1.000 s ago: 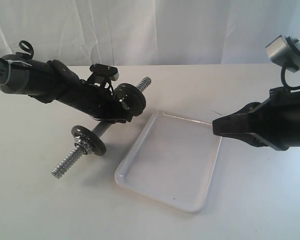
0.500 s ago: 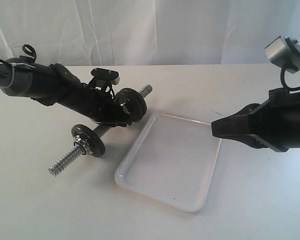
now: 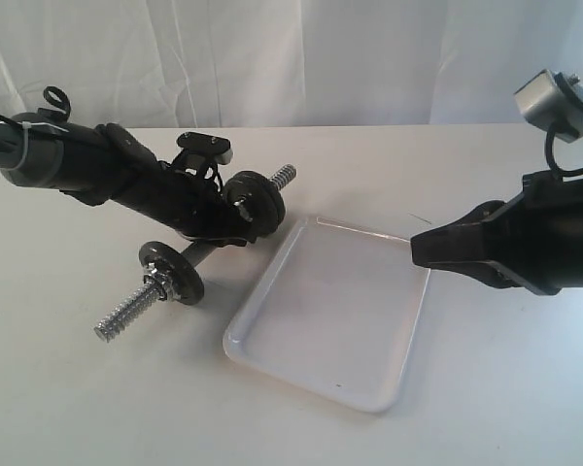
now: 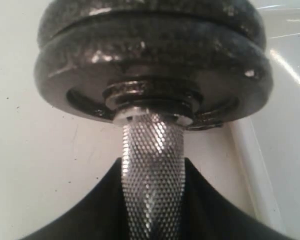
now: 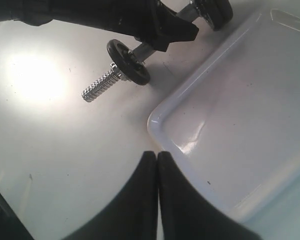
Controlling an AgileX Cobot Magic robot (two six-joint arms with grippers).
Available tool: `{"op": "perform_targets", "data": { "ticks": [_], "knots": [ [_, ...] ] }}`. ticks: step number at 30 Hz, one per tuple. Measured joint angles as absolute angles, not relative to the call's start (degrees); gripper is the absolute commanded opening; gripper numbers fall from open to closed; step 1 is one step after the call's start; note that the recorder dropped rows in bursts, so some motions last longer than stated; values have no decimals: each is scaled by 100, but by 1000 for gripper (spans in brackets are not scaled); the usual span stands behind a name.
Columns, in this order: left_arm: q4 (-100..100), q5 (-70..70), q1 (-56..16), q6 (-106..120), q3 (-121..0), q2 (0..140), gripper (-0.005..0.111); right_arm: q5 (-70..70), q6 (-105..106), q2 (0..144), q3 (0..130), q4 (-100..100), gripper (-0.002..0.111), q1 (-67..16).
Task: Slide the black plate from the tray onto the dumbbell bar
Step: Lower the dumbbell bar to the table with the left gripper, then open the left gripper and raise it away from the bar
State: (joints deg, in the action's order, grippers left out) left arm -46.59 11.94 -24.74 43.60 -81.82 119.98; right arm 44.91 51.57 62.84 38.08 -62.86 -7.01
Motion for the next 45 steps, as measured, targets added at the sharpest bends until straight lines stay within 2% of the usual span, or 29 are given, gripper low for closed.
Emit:
{"op": "perform_targets", "data": {
  "ticks": [6, 10, 26, 27, 31, 33, 45],
  "knots": [
    [-4659, 1207, -2474, 4360, -8182, 11998, 39, 4491, 5157, 6284, 3808, -6286, 0, -701],
    [-4828, 1176, -2474, 4360, -8285, 11922, 53, 4491, 5157, 6284, 3808, -6286, 0, -701],
    [-4950, 1262, -2474, 4360, -8359, 11780, 56, 4491, 5157, 6284, 3808, -6286, 0, -701],
    [-4950, 1262, -2474, 4360, -8359, 11780, 57, 4491, 5157, 6284, 3808, -6286, 0, -701],
    [-4765, 1358, -2474, 4360, -8359, 11780, 79, 4491, 5157, 6284, 3808, -6286, 0, -701],
    [-4705, 1438, -2474, 4360, -8359, 11780, 84, 4491, 5157, 6284, 3808, -6286, 0, -701],
    [-3965, 1827, -2474, 4115, -8359, 11329, 84, 4491, 5157, 6284, 3808, -6297, 0, -701]
  ]
}}
